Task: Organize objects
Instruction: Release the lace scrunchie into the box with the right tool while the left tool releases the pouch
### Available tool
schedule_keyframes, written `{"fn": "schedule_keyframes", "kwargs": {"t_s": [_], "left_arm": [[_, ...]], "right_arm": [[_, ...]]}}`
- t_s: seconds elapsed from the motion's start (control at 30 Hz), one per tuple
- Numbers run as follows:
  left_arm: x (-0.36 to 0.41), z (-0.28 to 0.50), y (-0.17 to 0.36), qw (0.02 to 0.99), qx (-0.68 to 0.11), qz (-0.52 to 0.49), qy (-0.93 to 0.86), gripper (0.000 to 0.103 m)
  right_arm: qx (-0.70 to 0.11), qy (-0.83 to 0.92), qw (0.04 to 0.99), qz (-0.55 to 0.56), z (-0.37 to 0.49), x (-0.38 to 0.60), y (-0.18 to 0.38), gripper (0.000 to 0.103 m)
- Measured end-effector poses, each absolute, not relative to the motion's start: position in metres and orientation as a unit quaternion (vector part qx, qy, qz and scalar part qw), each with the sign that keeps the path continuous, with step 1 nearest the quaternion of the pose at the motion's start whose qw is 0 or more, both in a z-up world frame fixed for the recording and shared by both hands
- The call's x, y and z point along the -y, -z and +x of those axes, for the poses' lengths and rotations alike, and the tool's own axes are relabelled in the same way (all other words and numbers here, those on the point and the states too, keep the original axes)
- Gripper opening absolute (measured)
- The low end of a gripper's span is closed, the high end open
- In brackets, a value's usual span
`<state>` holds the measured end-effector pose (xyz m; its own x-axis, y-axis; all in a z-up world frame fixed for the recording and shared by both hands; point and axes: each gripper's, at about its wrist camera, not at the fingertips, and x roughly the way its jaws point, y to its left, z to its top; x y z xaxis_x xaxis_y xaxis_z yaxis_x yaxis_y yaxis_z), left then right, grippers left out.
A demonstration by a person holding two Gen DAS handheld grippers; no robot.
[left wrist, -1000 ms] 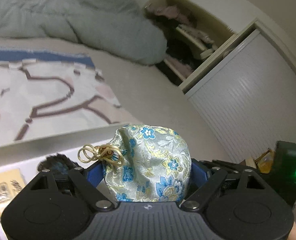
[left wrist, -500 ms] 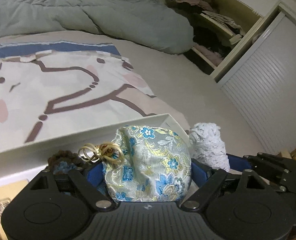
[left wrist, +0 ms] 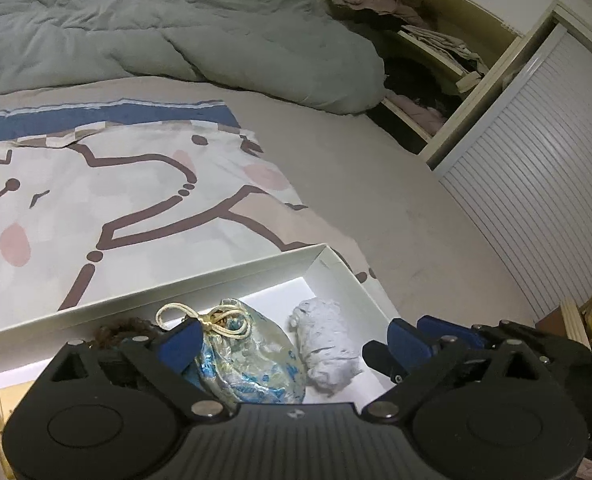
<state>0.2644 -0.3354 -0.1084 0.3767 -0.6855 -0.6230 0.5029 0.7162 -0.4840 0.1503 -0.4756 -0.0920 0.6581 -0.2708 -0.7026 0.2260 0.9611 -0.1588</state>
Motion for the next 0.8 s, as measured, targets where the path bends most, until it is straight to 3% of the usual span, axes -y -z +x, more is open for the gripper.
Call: {"fn": "schedule_keyframes", "kwargs": {"t_s": [0.37, 0.8], "left_arm": [[0.319, 0.244, 0.086, 0.838, -0.417, -0.077, 0.343, 0.098], [0.271, 0.215, 0.049, 0.872, -0.391, -0.047, 0.291, 0.098]], "right_arm": [[-0.385, 0.130, 0.914, 0.005, 0.131, 0.478, 0.079, 0.054], [-0.360, 0.119, 0.925, 0.042, 0.103, 0.466, 0.048, 0.067]]}}
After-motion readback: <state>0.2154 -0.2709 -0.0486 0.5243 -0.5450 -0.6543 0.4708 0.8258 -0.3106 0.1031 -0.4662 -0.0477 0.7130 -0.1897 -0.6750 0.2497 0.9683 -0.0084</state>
